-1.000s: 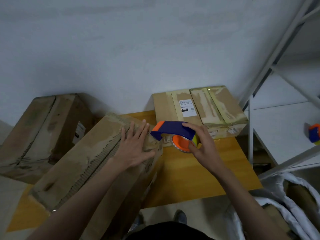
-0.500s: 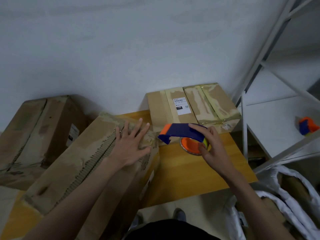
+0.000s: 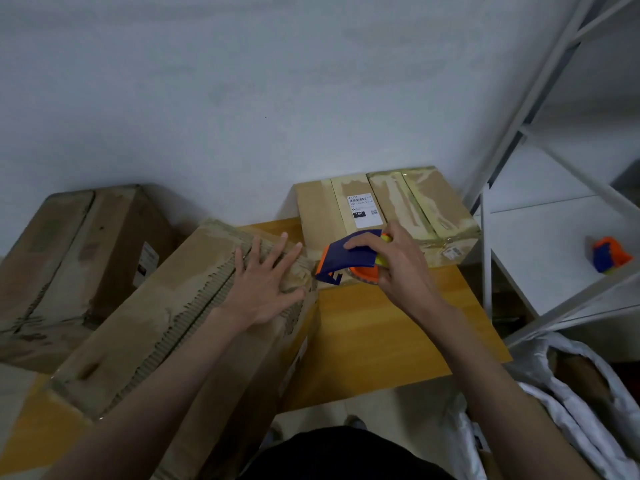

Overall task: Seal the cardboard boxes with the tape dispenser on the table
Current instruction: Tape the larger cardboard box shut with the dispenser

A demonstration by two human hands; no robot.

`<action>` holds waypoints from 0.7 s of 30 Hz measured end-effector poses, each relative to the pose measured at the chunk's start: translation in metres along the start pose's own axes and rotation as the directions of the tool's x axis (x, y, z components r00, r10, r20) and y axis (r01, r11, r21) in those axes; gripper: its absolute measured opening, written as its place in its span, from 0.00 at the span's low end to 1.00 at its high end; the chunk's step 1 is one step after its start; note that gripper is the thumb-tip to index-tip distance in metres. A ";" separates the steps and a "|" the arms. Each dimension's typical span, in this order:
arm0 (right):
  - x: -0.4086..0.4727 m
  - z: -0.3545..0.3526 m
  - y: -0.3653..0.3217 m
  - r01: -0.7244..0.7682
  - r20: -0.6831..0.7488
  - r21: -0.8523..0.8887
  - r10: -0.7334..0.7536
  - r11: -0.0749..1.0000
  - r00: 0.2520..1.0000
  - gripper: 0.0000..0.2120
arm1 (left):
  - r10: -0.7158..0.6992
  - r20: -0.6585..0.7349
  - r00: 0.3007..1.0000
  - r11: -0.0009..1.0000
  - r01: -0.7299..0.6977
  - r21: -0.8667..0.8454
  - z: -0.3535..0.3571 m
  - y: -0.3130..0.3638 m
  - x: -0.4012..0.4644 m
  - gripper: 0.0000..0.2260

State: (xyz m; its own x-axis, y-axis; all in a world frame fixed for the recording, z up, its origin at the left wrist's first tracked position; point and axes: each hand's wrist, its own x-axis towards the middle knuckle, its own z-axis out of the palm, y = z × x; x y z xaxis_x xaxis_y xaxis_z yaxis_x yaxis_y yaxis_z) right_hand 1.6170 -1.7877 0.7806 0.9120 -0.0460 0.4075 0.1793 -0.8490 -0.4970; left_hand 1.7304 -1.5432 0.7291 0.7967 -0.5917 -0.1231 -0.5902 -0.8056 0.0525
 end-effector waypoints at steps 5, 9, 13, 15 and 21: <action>0.017 -0.005 -0.007 0.031 0.056 -0.060 -0.027 0.998 0.998 0.21 | 0.000 0.017 1.000 1.000 0.000 0.000 -0.003 0.001 -0.001 0.41; -0.004 0.001 0.019 -0.002 0.190 -0.279 0.057 0.960 0.980 0.19 | -0.019 0.033 0.999 1.000 0.020 -0.019 -0.003 -0.005 0.002 0.41; -0.019 0.000 0.040 -0.159 0.049 -0.102 0.164 0.982 0.985 0.22 | -0.026 0.028 0.999 0.999 0.026 -0.024 -0.001 -0.002 0.006 0.42; -0.015 -0.001 0.039 -0.200 -0.034 -0.053 0.199 0.978 0.979 0.23 | -0.060 -0.010 0.998 0.996 0.060 -0.065 -0.001 0.001 0.007 0.43; -0.015 -0.002 0.031 -0.257 -0.172 0.107 0.272 0.960 0.947 0.24 | -0.330 -0.031 0.944 0.931 0.319 -0.177 -0.015 0.040 0.034 0.43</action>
State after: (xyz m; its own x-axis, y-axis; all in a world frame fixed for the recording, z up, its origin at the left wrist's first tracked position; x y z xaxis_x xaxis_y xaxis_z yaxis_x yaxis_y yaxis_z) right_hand 1.6081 -1.8142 0.7603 0.8487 -0.3654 0.3822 -0.0230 -0.7476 -0.6637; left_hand 1.7353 -1.5959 0.7417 0.9504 -0.2936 -0.1027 -0.2718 -0.9444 0.1851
